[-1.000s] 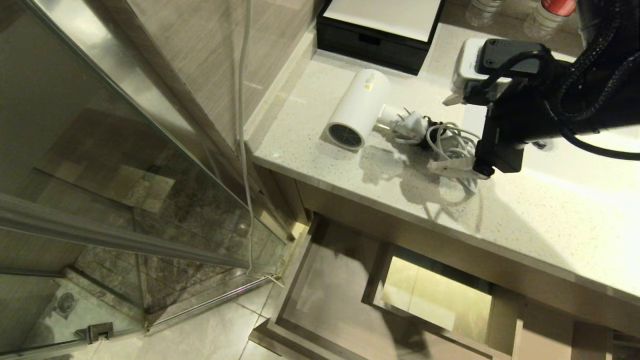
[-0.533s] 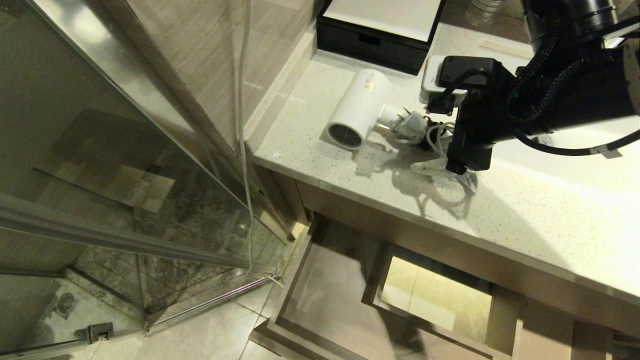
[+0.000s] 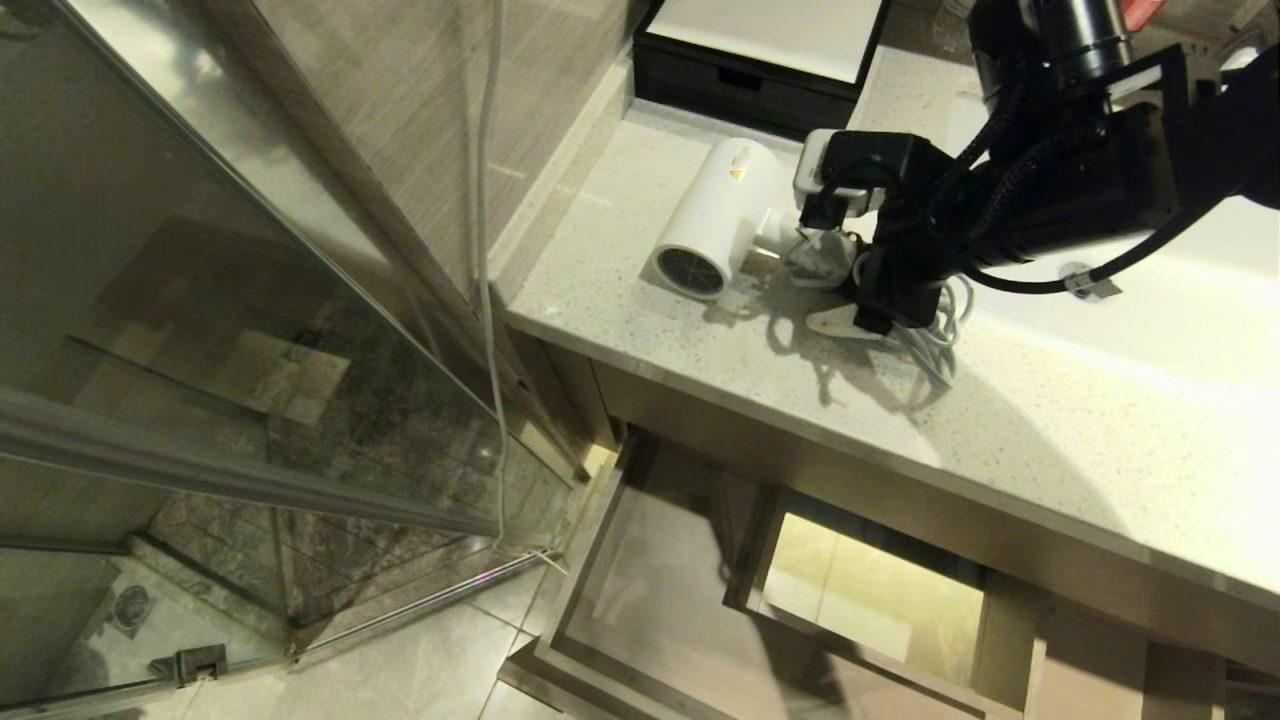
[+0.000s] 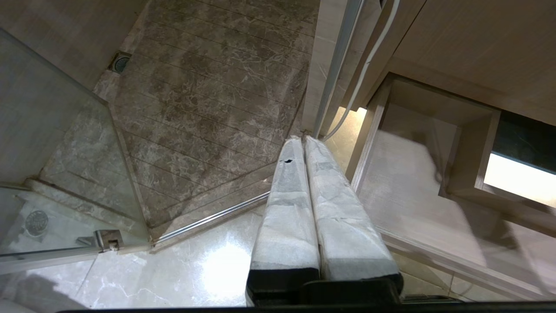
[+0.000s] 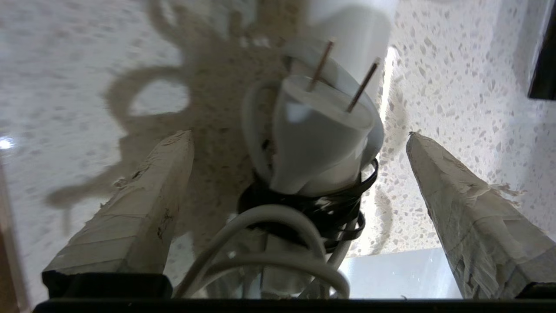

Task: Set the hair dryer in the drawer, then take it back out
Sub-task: Pick up the hairdryer

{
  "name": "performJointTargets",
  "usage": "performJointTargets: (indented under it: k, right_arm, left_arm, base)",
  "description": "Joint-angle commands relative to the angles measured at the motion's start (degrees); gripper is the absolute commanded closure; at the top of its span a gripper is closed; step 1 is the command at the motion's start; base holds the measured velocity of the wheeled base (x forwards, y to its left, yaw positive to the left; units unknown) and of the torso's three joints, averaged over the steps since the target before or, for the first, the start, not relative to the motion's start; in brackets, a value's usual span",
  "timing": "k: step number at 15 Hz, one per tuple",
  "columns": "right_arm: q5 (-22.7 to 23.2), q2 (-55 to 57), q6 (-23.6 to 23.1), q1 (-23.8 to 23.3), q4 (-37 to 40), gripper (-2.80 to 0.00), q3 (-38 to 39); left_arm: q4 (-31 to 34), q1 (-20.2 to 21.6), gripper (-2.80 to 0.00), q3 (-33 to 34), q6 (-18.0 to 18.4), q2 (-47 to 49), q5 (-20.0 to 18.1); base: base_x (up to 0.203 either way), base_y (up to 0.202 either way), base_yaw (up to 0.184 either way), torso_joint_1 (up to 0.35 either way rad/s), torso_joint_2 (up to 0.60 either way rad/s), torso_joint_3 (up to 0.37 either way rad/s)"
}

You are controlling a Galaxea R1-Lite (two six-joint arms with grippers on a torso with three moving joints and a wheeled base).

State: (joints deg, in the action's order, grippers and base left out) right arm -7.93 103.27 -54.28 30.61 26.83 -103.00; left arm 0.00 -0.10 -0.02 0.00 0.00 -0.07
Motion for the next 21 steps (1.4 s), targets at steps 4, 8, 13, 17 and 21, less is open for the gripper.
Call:
performJointTargets:
  k: [4, 8, 13, 17, 21]
  right_arm:
    - [-0.7, 2.7, 0.0, -0.5, 0.1, -2.8, -1.4]
    - [-1.3, 2.9, 0.1, -1.5, 0.0, -2.8, -1.6]
    - [-1.6, 1.8, 1.4, -1.7, 0.6, 0.0, -1.4]
    - [-1.6, -0.1, 2.0, -1.8, 0.6, 0.0, -0.8]
    - [-1.6, -4.5, 4.8, -2.0, 0.7, 0.0, 1.7]
  left_arm:
    - [0.0, 0.0, 0.0, 0.1, 0.0, 0.0, 0.0]
    - [0.0, 0.0, 0.0, 0.1, 0.0, 0.0, 0.0]
    - [0.0, 0.0, 0.0, 0.1, 0.0, 0.0, 0.0]
    - [0.0, 0.0, 0.0, 0.1, 0.0, 0.0, 0.0]
    - [0.0, 0.0, 0.0, 0.1, 0.0, 0.0, 0.0]
  base:
    - [0.0, 0.0, 0.0, 0.0, 0.0, 0.0]
    - [0.0, 0.0, 0.0, 0.0, 0.0, 0.0]
    - [0.0, 0.0, 0.0, 0.0, 0.0, 0.0]
    - [0.0, 0.0, 0.0, 0.0, 0.0, 0.0]
    - [0.0, 0.0, 0.0, 0.0, 0.0, 0.0]
